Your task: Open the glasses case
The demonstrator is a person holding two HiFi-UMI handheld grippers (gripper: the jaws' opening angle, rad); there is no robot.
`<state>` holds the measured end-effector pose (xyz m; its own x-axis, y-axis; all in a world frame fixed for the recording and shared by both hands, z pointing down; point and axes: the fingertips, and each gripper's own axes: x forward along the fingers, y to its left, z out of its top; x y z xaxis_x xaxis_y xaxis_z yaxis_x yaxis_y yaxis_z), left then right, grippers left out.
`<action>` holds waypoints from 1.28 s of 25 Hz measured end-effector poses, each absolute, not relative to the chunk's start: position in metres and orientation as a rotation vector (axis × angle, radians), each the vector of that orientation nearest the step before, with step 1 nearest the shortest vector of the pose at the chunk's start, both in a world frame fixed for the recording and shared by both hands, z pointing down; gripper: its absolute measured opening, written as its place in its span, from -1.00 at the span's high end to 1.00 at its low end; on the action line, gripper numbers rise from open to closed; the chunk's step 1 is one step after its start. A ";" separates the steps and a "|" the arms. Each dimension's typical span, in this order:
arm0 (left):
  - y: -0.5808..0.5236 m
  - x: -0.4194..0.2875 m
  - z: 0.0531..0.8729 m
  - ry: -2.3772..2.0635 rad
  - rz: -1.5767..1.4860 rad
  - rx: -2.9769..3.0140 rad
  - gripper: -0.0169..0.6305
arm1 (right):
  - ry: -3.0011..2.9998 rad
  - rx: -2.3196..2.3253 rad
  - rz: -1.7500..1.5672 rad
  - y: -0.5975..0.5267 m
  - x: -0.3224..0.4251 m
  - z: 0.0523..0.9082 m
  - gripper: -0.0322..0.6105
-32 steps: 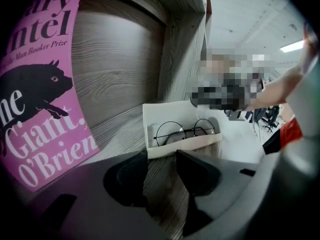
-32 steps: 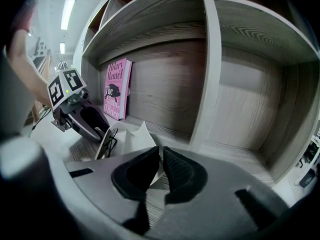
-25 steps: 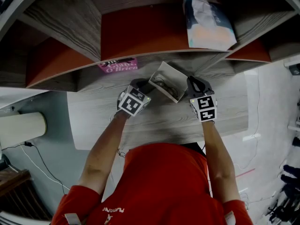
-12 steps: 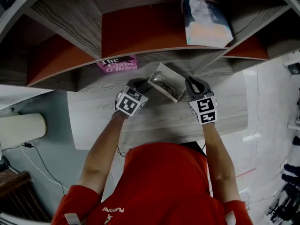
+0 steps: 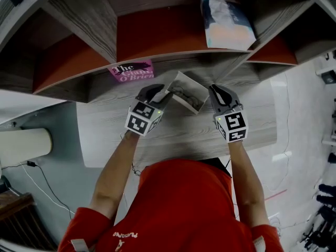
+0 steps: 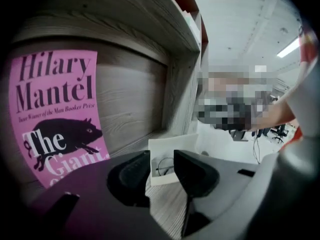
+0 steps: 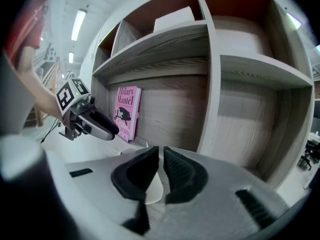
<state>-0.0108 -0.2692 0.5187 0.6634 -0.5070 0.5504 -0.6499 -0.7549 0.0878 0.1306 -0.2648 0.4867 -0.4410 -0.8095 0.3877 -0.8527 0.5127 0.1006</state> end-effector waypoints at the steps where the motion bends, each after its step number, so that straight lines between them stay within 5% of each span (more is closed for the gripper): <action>1: -0.270 -0.009 0.507 -0.948 0.687 2.623 0.53 | -2.392 1.384 0.150 -0.264 0.129 0.479 0.79; 17: -0.241 0.007 0.322 -1.107 -0.019 2.877 0.84 | -2.746 1.436 0.006 -0.223 0.090 0.343 0.88; 32: -0.218 0.000 0.305 -1.179 -0.047 2.919 0.92 | -2.907 1.329 -0.109 -0.194 0.061 0.306 0.89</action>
<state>0.0005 -0.2180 0.3051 0.7191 -0.6942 -0.0301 -0.6944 -0.7195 0.0048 0.0613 -0.1937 0.3064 -0.6533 -0.7528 -0.0801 -0.7567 0.6526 0.0380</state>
